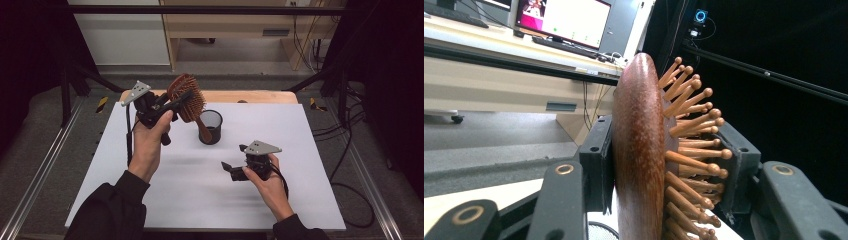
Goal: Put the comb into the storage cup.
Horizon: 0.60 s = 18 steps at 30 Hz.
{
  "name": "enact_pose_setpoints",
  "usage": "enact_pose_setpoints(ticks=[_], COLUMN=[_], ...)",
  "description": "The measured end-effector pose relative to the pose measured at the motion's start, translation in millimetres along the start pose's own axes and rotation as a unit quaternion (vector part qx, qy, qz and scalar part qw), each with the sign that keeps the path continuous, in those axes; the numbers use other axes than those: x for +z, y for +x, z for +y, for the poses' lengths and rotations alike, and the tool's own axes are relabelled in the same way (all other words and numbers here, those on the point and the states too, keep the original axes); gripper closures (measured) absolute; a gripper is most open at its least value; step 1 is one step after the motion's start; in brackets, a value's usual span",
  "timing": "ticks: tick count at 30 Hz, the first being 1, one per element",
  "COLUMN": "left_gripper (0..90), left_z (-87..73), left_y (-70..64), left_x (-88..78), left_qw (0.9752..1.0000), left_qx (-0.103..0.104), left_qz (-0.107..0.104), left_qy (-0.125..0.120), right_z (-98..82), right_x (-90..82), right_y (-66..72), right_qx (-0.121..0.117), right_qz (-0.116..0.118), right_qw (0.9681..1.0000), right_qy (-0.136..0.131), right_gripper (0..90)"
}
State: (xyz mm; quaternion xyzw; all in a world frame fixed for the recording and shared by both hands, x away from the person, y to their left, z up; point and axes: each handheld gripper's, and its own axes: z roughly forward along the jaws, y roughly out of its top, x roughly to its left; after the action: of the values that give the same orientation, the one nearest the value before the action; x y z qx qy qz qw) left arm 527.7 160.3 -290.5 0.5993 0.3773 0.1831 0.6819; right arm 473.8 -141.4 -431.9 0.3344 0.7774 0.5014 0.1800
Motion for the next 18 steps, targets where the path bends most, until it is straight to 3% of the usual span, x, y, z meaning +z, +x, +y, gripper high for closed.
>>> enact_pose_setpoints(ticks=[18], left_gripper=[50.9], left_z=[5.7], left_y=[7.3], left_x=[13.0], left_qw=[0.9999], left_qx=[-0.008], left_qz=[0.004], left_qy=[-0.007], right_z=[-0.9], right_x=[-1.1], right_y=[-2.1], right_qx=[0.004], right_qz=[0.006], right_qw=[1.0000], right_qy=[-0.003], right_gripper=[9.6])
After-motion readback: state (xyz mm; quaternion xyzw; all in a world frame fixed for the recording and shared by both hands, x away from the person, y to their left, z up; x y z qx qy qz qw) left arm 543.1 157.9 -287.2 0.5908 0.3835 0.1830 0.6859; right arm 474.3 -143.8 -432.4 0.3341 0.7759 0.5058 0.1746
